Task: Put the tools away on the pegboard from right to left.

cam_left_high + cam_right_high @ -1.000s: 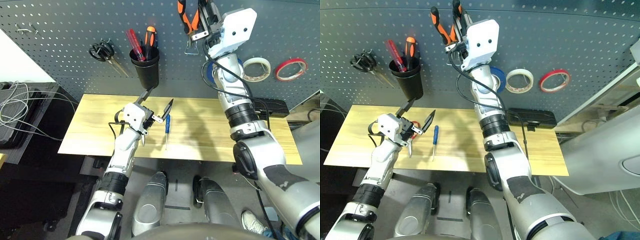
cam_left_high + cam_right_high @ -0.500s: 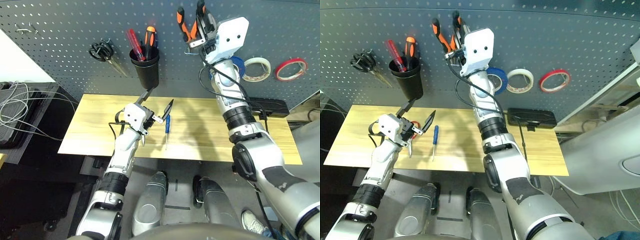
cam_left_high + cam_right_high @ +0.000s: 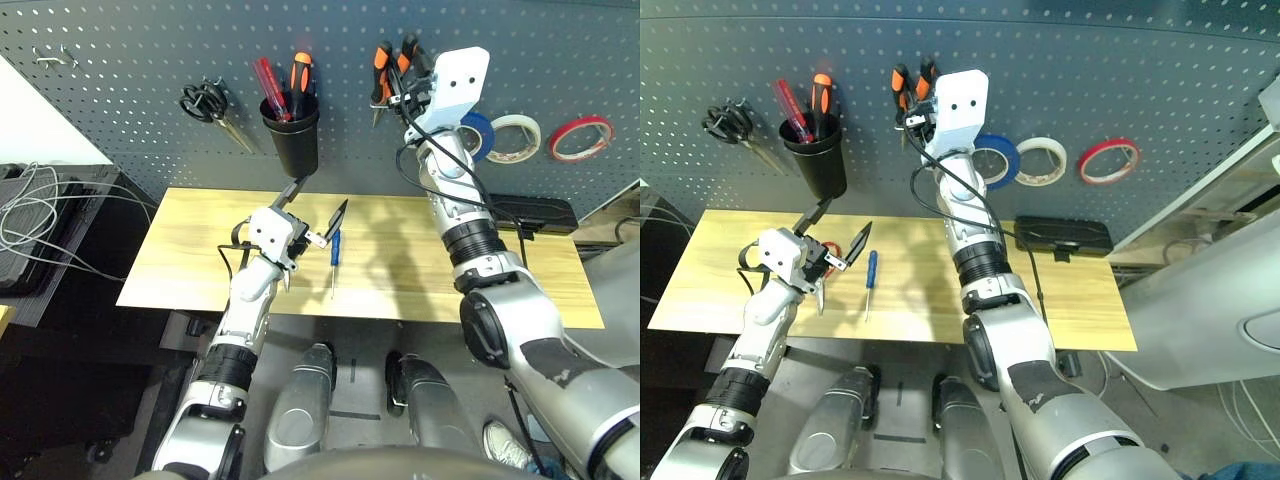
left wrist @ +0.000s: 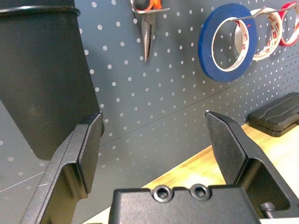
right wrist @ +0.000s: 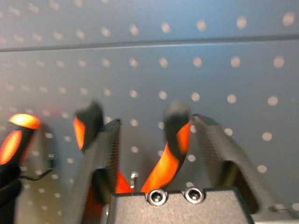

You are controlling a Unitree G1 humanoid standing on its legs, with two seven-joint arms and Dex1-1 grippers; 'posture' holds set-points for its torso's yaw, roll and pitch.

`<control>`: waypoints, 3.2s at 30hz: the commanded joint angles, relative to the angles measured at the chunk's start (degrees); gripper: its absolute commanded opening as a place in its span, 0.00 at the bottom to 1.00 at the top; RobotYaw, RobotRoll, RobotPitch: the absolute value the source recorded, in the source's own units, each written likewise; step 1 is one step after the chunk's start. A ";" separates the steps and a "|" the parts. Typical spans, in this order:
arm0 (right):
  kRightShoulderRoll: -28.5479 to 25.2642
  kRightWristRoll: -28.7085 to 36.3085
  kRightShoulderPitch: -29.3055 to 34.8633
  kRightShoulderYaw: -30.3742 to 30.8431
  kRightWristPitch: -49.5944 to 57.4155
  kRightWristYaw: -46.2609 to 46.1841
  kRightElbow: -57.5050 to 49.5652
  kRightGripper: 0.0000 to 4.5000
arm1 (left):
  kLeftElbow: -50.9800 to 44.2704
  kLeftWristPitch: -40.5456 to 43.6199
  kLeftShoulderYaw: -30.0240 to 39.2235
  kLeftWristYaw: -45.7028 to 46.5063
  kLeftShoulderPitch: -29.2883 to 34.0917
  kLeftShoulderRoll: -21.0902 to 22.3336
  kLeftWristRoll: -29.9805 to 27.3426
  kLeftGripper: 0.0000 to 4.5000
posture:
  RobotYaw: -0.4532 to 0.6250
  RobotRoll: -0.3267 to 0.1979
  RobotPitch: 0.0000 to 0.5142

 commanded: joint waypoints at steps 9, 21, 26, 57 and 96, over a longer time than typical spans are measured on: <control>-2.61 -0.40 11.68 5.25 5.17 7.07 -18.66 1.00 | 1.89 0.26 -0.82 -0.24 0.50 0.21 1.29 1.00 | 0.55 0.62 0.43; -5.10 2.73 16.59 6.80 17.87 14.55 -21.30 1.00 | 3.68 1.82 -1.21 1.31 1.35 1.46 4.30 1.00 | 0.55 0.62 0.43; -5.10 3.46 18.62 7.17 25.64 15.34 -19.83 1.00 | 5.10 4.37 -1.58 3.07 1.56 2.19 6.77 1.00 | 0.55 0.62 0.43; -8.29 3.05 21.45 9.95 36.50 23.23 -6.88 1.00 | 15.22 28.40 -3.76 5.29 -3.64 0.51 10.45 1.00 | 0.55 0.62 0.48; -13.80 2.71 27.49 10.52 42.81 28.23 -18.18 1.00 | 44.00 36.34 -3.48 9.42 -22.98 -8.41 10.94 1.00 | 0.48 0.62 0.51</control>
